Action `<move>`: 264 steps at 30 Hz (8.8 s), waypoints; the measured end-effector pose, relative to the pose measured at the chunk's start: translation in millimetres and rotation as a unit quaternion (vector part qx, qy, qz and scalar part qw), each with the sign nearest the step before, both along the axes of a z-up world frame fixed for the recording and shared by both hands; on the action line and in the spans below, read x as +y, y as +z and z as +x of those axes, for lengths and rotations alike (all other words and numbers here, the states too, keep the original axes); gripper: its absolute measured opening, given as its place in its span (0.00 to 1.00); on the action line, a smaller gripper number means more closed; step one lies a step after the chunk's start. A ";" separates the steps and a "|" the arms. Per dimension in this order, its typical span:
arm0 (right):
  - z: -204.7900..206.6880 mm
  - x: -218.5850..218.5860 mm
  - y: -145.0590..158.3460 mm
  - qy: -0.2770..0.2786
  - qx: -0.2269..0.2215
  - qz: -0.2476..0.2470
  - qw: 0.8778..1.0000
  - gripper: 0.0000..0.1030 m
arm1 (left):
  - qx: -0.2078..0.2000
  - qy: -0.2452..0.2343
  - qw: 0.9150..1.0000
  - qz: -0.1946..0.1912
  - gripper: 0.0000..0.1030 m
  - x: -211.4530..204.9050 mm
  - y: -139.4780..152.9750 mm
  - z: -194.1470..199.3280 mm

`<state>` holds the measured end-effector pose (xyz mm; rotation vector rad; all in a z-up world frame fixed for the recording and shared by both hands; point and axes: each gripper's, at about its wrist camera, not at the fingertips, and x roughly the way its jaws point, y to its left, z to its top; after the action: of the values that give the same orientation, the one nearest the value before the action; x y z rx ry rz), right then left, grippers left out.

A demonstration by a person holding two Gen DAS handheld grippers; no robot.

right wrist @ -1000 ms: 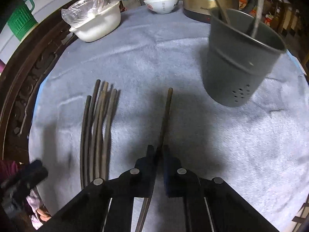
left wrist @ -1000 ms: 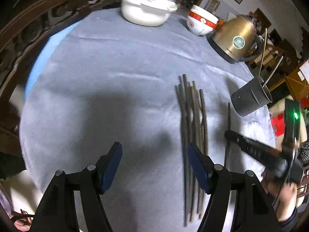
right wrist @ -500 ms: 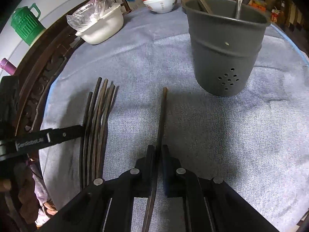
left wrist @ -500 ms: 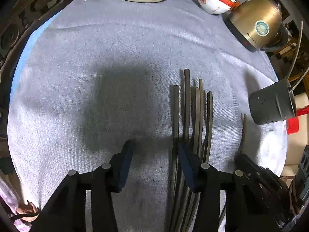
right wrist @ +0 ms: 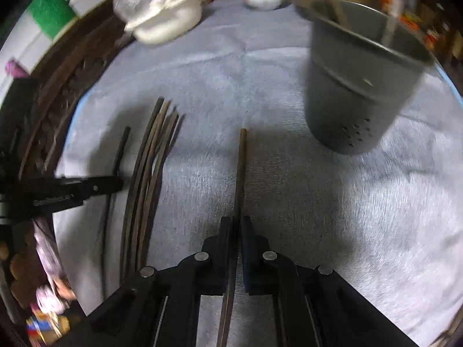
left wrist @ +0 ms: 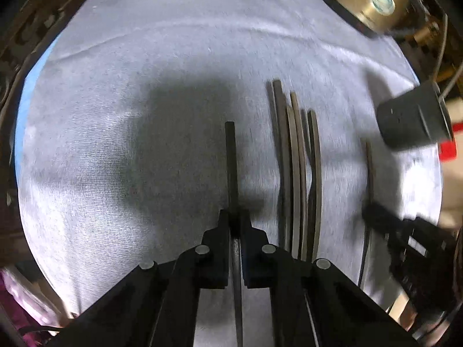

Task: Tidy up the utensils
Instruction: 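Close the left gripper on another chopstick while the right gripper holds its own, then lift both chopsticks upright and carry them toward the grey holder, then lower both held chopsticks into the grey holder's opening, then open both grippers to release the chopsticks into the holder, then move both open grippers down to the remaining chopsticks on the cloth, then close the right gripper on one chopstick while the left gripper closes on another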

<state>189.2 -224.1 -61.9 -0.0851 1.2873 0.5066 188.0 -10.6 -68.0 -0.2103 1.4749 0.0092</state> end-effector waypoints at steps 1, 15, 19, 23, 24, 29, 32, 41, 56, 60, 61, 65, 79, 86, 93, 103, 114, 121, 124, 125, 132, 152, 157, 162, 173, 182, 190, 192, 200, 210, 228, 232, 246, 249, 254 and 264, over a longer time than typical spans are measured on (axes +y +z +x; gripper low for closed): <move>4.8 2.6 0.3 0.008 0.014 -0.006 1.000 0.10 | 0.010 -0.011 1.000 0.002 0.07 -1.8 -0.6 2.6; 24.5 37.2 4.0 0.069 0.053 -0.083 0.993 0.07 | 0.034 -0.032 0.998 -0.032 0.06 9.4 -4.3 28.8; 3.4 13.7 34.7 0.023 0.000 -0.005 1.000 0.06 | -0.019 0.002 0.998 -0.064 0.06 35.2 8.3 10.3; -18.3 -20.7 71.7 -0.035 -0.068 0.068 0.995 0.06 | -0.137 0.044 0.987 -0.077 0.06 56.1 53.0 -10.2; -23.6 -29.9 81.1 -0.048 -0.092 0.086 0.991 0.06 | -0.166 0.053 0.982 -0.076 0.06 57.4 65.2 -14.5; -45.5 -53.8 112.8 -0.115 -0.195 0.124 0.966 0.06 | -0.307 0.081 0.946 -0.068 0.06 60.8 111.0 -37.1; -55.0 -64.4 128.3 -0.138 -0.265 0.138 0.944 0.06 | -0.376 0.081 0.922 -0.049 0.06 50.1 124.2 -47.5; -65.0 -77.5 133.2 -0.166 -0.379 0.106 0.904 0.06 | -0.457 0.088 0.884 0.050 0.06 34.2 113.3 -66.5; -107.9 -90.7 123.5 -0.162 -0.390 0.100 0.901 0.06 | -0.472 0.085 0.876 0.054 0.06 40.6 117.7 -125.1; -127.7 -96.1 125.9 -0.164 -0.391 0.106 0.900 0.06 | -0.473 0.093 0.875 0.041 0.06 43.9 120.3 -147.7; -131.1 -96.9 126.6 -0.165 -0.390 0.107 0.900 0.06 | -0.472 0.093 0.876 0.038 0.06 44.5 120.7 -151.0; -135.8 -98.9 127.4 -0.169 -0.388 0.110 0.899 0.06 | -0.469 0.098 0.877 0.024 0.06 46.5 122.0 -159.1; -136.2 -98.6 132.8 -0.174 -0.399 0.115 0.893 0.06 | -0.476 0.097 0.874 0.022 0.06 44.6 128.3 -163.2; -135.9 -106.5 134.8 -0.179 -0.395 0.123 0.892 0.06 | -0.464 0.097 0.880 0.008 0.06 46.1 129.8 -156.2; -112.8 -124.7 182.9 -0.190 -0.427 0.171 0.867 0.06 | -0.504 0.068 0.858 -0.071 0.06 24.3 187.3 -123.9; -64.8 -133.4 221.3 -0.207 -0.457 0.192 0.843 0.06 | -0.499 0.051 0.851 -0.158 0.06 -27.6 215.4 -43.9; -10.1 -139.6 190.8 -0.224 -0.407 0.200 0.862 0.06 | -0.482 0.019 0.867 -0.126 0.06 -72.5 197.5 14.8; 10.4 -138.5 166.0 -0.224 -0.371 0.195 0.880 0.06 | -0.452 0.009 0.884 -0.120 0.06 -80.6 172.9 30.0; 17.6 -136.7 154.8 -0.224 -0.350 0.194 0.889 0.06 | -0.437 0.006 0.892 -0.119 0.06 -84.4 162.8 34.8; 18.7 -136.9 152.2 -0.225 -0.347 0.193 0.890 0.06 | -0.434 0.005 0.893 -0.118 0.06 -85.2 160.0 35.7; 26.4 -134.6 138.1 -0.221 -0.322 0.185 0.902 0.06 | -0.406 0.006 0.905 -0.128 0.06 -87.4 143.3 41.3; -20.4 -151.4 169.3 -0.253 -0.333 0.160 0.894 0.71 | -0.442 0.062 0.886 -0.124 0.72 -17.5 187.1 -34.7; -56.6 -140.4 146.0 -0.223 -0.285 0.173 0.916 0.71 | -0.417 0.107 0.898 -0.089 0.82 32.8 158.4 -83.2; -74.4 -101.5 72.5 -0.170 -0.155 0.153 0.961 0.71 | -0.303 0.159 0.938 -0.053 0.82 71.6 81.0 -108.9; -81.4 -32.4 19.8 -0.098 -0.061 0.121 0.986 0.70 | -0.193 0.135 0.972 -0.003 0.82 59.4 12.6 -121.0; -63.0 14.7 24.0 -0.065 -0.063 0.109 0.990 0.61 | -0.190 0.110 0.975 0.012 0.82 48.3 4.1 -125.5; -31.5 50.0 19.3 -0.055 -0.051 0.086 0.993 0.39 | -0.187 0.116 0.976 0.004 0.82 52.0 1.6 -127.1; -25.4 57.6 16.2 -0.054 -0.049 0.075 0.995 0.37 | -0.187 0.116 0.976 0.002 0.82 52.5 0.9 -125.3; -19.6 63.8 6.2 -0.045 -0.037 0.054 0.997 0.10 | -0.184 0.104 0.977 0.003 0.82 44.6 3.1 -116.7; -15.0 28.8 4.0 -0.057 -0.028 0.072 0.995 0.09 | -0.172 0.045 0.984 0.005 0.82 8.1 8.8 -67.6; -17.7 5.6 -4.3 -0.054 -0.019 0.138 0.989 0.10 | -0.133 0.031 0.989 0.049 0.78 -6.5 1.1 -30.9; -17.2 6.6 -4.8 -0.053 -0.019 0.139 0.989 0.10 | -0.134 0.033 0.990 0.041 0.78 -2.3 0.4 -29.6; -14.4 13.5 -2.6 -0.043 -0.018 0.116 0.992 0.10 | -0.107 0.020 0.994 0.000 0.44 -3.6 2.7 -16.7; -16.0 12.3 -2.6 -0.039 -0.018 0.112 0.993 0.10 | -0.104 0.014 0.994 -0.001 0.42 -0.5 0.6 -19.9; -16.0 15.0 -1.4 -0.037 -0.019 0.103 0.994 0.10 | -0.100 0.008 0.995 0.005 0.34 -3.4 1.5 -23.7; -17.6 28.5 3.2 0.027 0.000 0.034 0.999 0.10 | -0.055 -0.033 0.998 -0.011 0.06 -1.0 1.7 -39.8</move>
<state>171.6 -195.6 -58.7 -0.0643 1.2687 0.5958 148.2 -11.6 -66.3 -0.1773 1.3721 -0.0720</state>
